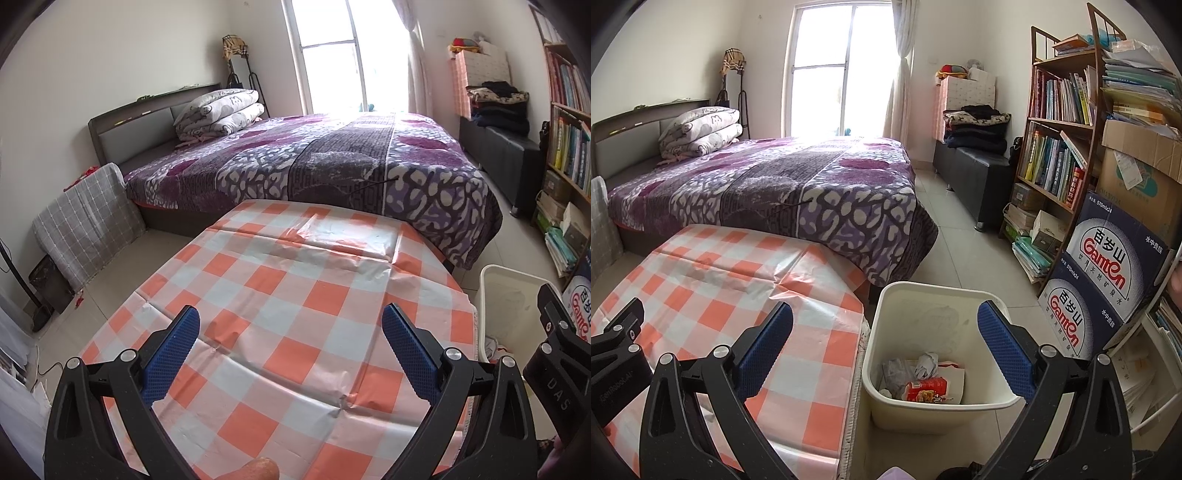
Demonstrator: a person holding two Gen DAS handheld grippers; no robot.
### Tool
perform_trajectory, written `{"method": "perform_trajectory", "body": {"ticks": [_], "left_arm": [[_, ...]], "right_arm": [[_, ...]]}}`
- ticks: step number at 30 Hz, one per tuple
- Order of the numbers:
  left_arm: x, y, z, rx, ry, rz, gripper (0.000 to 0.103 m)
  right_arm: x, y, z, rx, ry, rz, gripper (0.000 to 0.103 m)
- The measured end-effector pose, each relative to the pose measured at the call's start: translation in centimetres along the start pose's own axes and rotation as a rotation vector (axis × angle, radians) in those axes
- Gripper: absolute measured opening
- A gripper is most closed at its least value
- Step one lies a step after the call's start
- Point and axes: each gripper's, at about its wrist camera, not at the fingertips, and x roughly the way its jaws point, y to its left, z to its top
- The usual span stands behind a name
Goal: Collect trash
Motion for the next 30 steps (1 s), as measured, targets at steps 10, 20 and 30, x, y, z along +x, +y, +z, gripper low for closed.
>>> {"method": "perform_trajectory", "body": {"ticks": [10,20,30], "left_arm": [[0.06,-0.08,-0.11,0.002,0.004,0.001,0.096],[0.22,-0.07,-0.40,0.000,0.008,0.001,0.096],[0.23,-0.09,-0.48,0.001,0.009,0.002,0.096]], "right_arm": [[0.03,0.00,0.03,0.001,0.003,0.002,0.096],[0.00,-0.01,0.00,0.001,0.006,0.003,0.096],[0.04,0.03,0.05,-0.001,0.010,0.004,0.096]]}}
